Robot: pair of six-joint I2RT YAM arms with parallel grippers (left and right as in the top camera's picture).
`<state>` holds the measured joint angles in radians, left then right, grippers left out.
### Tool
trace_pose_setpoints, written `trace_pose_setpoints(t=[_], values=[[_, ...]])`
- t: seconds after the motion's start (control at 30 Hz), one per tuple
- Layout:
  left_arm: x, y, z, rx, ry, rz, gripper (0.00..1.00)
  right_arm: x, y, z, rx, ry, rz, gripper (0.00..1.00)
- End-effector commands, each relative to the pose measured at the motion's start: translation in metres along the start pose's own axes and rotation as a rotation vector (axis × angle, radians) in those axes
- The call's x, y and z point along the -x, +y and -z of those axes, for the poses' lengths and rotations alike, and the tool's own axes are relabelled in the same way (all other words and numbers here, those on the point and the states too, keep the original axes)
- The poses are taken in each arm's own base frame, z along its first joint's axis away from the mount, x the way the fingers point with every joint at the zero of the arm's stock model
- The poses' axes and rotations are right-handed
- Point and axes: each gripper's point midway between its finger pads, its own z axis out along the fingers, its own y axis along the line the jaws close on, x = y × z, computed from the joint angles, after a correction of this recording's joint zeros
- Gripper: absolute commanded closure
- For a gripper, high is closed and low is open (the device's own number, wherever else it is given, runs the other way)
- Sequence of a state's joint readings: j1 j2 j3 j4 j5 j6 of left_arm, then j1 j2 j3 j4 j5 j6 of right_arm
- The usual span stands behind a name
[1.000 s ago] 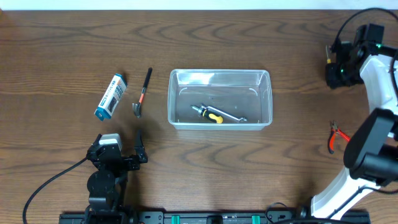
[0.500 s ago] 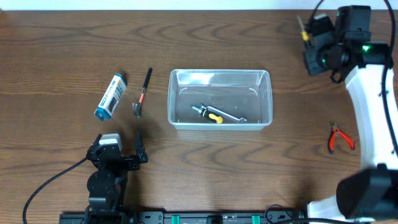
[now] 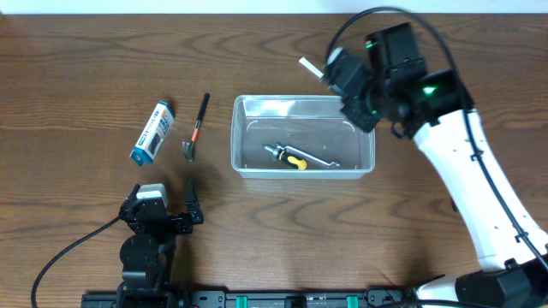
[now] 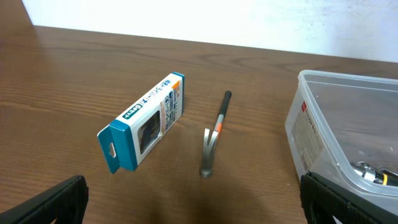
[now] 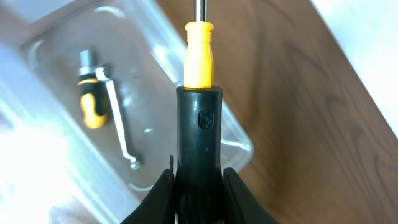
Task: Pack container
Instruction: 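Carry the yellow-handled screwdriver into the container and release it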
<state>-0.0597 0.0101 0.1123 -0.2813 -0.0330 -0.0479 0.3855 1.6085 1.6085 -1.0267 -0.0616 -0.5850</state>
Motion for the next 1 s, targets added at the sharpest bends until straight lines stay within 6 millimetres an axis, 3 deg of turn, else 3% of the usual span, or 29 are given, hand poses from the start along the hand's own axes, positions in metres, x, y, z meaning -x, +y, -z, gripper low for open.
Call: trace_pose_setpoints(t=[0.0, 0.23, 0.7, 0.97], values=[[-0.011, 0.002, -0.003, 0.008, 0.025, -0.011, 0.02, 0.008, 0.019, -0.009, 0.056, 0.005, 0.113, 0.99], [-0.011, 0.002, -0.003, 0.007, 0.024, -0.011, 0.02, -0.007, 0.049, -0.045, 0.179, 0.120, 0.189, 0.99], [-0.011, 0.002, -0.003, 0.008, 0.025, -0.011, 0.02, -0.055, 0.081, -0.134, 0.374, 0.346, 0.162, 0.99], [-0.011, 0.002, -0.003, 0.007, 0.024, -0.011, 0.02, -0.065, 0.089, -0.161, 0.406, 0.380, 0.134, 0.94]])
